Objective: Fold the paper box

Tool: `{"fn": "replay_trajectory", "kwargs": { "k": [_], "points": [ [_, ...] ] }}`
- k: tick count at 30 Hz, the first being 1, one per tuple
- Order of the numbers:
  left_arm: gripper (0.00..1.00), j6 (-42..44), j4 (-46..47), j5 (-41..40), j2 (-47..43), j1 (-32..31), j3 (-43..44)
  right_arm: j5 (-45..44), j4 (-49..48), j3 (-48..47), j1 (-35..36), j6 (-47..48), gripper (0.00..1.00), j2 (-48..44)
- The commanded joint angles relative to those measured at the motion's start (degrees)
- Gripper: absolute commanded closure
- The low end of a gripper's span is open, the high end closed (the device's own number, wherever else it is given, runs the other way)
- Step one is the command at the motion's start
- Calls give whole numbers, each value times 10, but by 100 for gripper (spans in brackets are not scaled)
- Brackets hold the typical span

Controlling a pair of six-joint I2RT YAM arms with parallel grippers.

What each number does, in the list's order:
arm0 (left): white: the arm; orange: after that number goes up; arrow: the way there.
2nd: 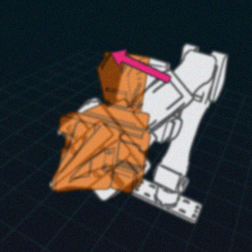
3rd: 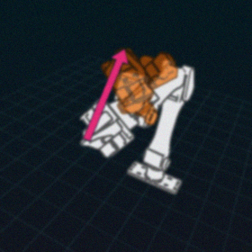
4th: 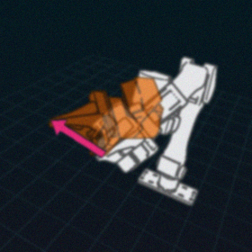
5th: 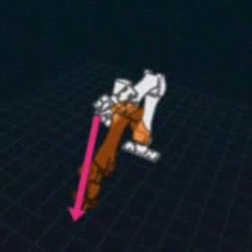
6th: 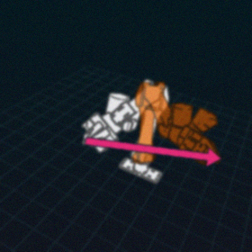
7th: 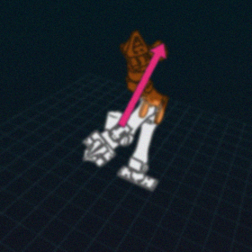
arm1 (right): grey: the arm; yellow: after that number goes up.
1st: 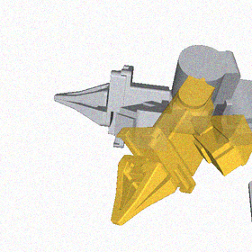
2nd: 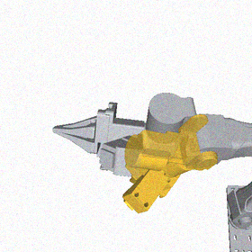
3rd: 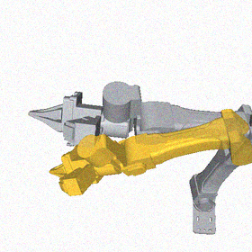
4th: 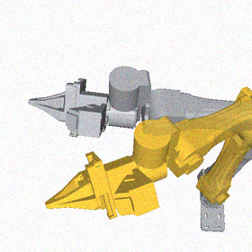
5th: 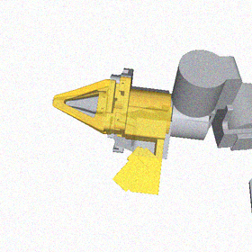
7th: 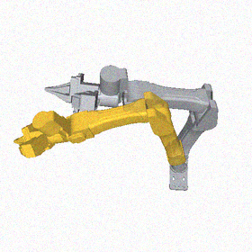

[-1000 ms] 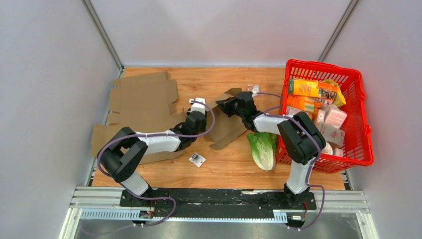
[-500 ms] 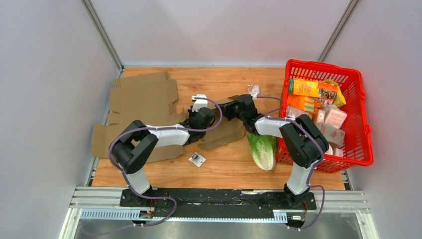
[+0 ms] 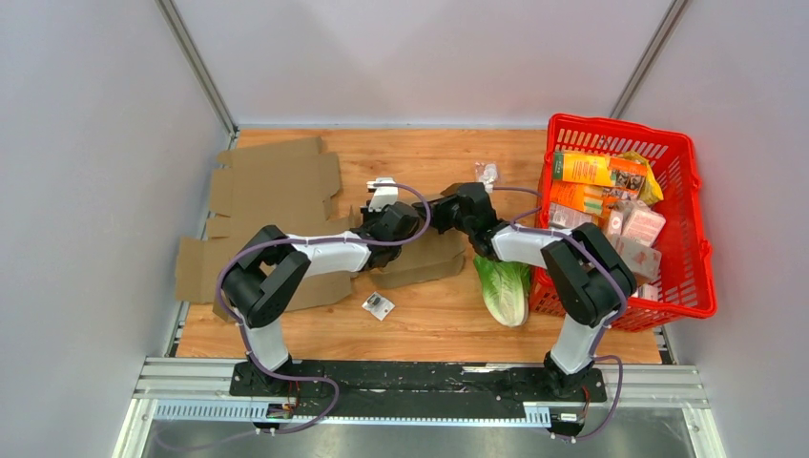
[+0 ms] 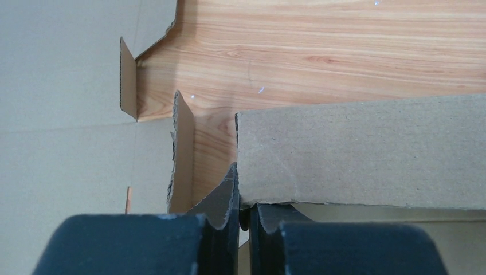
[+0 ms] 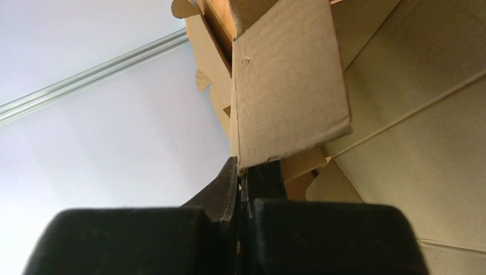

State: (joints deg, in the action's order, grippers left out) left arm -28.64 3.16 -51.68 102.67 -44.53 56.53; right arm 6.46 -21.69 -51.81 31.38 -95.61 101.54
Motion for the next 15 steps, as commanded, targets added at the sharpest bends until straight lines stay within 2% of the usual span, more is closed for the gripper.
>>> {"fn": "replay_trajectory", "kwargs": {
  "k": [1,2,6,7,8,9,10,11,12,13,15],
  "points": [
    [97,46,64,20,-19,1,-12,14,45,5,0,45,99,-26],
    [99,50,68,34,-31,1,-18,11,59,-4,-3,75,95,-34],
    [100,67,52,70,-74,1,-25,21,203,-77,-20,301,40,-77],
    [100,67,44,76,-84,1,-26,23,266,-89,-19,420,33,-105],
    [100,68,34,80,-108,1,-27,23,309,-108,-18,475,29,-122],
    [100,62,12,81,-120,1,-29,15,358,-142,-17,536,18,-138],
    [100,62,2,82,-134,1,-31,21,422,-152,-13,635,12,-176],
    [100,68,-4,93,-160,1,-32,31,448,-159,-13,684,8,-193],
    [100,73,-28,99,-173,1,-29,42,519,-182,-14,721,4,-207],
    [100,72,-54,104,-185,1,-26,17,555,-195,-10,775,4,-221],
    [100,68,-102,118,-222,1,-17,-3,626,-217,-7,808,4,-258]
  ]
}}
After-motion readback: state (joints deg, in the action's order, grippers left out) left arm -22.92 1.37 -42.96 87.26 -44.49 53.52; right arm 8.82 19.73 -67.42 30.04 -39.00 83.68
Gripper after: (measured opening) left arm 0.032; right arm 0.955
